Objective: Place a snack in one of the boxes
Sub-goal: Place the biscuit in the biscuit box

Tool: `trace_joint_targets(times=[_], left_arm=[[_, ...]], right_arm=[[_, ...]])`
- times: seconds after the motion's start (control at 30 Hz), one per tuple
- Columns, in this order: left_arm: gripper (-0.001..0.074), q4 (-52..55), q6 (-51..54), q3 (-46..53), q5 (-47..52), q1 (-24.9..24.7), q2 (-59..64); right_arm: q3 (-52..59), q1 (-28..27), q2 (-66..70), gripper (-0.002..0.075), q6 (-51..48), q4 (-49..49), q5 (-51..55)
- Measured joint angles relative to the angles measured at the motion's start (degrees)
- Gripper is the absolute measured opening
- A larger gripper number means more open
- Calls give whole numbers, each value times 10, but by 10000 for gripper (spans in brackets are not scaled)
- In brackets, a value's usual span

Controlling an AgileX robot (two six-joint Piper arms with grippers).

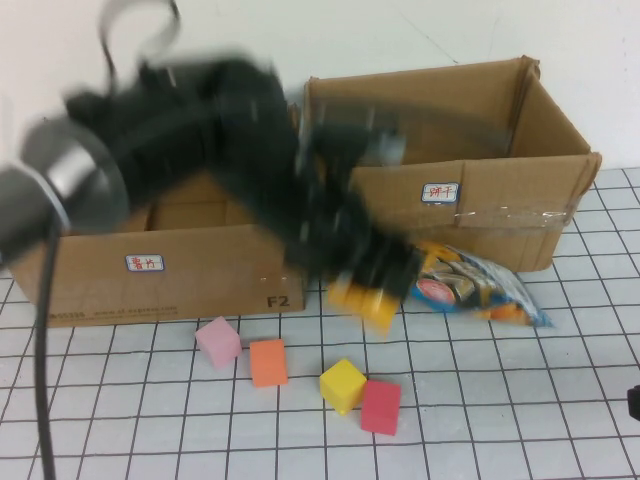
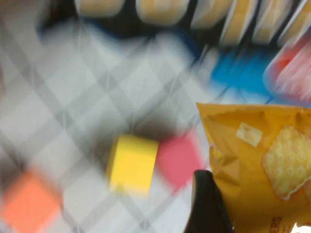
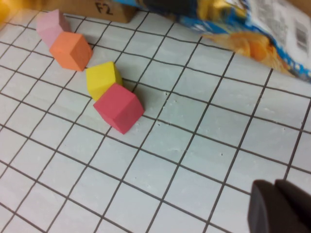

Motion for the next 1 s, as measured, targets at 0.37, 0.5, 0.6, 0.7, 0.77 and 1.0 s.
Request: trace_joint_targets(times=[0.37,0.5,0.6,0.7,0.77,1.0], left_arm=[[401,71,58,-153,-206,-1,22],[401,123,74,-153,-333,-1,71],[401,149,78,-153,-396,-1,107],[401,161,87,-153,-424,-1,136],[401,162,88,-153,-430,0,150],[517,175,90,-153,-419,27,167]], right_arm=[[0,0,0,-1,-1,5,0],[0,0,0,-1,-1,5,0],[0,0,0,-1,-1,5,1],[0,0,0,-1,-1,5,3],[0,0,0,-1,-1,5,3],[0,0,0,-1,-10,12,14]])
